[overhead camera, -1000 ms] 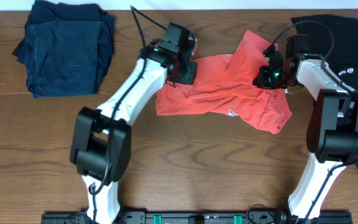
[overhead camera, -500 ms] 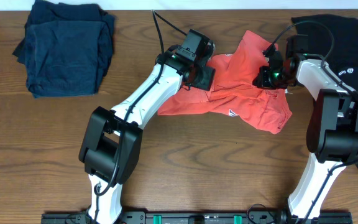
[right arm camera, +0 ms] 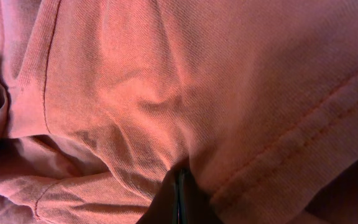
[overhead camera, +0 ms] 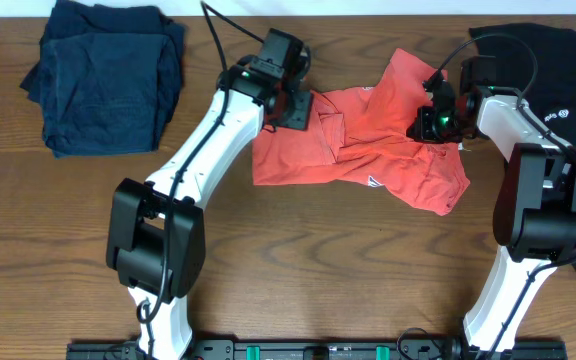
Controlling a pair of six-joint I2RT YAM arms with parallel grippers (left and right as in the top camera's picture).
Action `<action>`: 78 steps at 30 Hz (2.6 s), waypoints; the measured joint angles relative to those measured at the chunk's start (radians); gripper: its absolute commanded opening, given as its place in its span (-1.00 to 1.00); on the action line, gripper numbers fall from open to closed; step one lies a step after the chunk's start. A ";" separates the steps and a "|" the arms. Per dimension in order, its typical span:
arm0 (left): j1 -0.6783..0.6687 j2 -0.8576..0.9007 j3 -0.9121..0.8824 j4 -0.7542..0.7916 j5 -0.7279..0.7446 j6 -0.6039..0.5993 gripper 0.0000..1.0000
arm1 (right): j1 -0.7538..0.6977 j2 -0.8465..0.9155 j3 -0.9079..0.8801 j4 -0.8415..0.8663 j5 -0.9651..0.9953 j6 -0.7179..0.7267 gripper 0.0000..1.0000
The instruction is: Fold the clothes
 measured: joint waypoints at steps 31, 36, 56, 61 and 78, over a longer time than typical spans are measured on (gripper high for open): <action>-0.084 0.124 0.000 0.010 -0.019 0.019 0.14 | -0.102 -0.138 0.098 -0.165 0.158 -0.010 0.52; -0.084 0.124 0.000 0.009 -0.018 0.019 0.14 | -0.102 -0.061 0.097 -0.153 0.177 -0.014 0.98; -0.084 0.124 0.000 -0.017 -0.018 0.019 0.15 | -0.097 0.033 0.113 -0.108 0.107 -0.026 0.98; -0.084 0.124 0.000 -0.026 -0.018 0.019 0.15 | -0.095 0.054 0.138 -0.132 0.068 -0.032 0.74; -0.043 0.122 0.001 -0.111 -0.021 0.019 0.15 | -0.106 0.094 0.121 -0.269 -0.087 -0.013 -0.97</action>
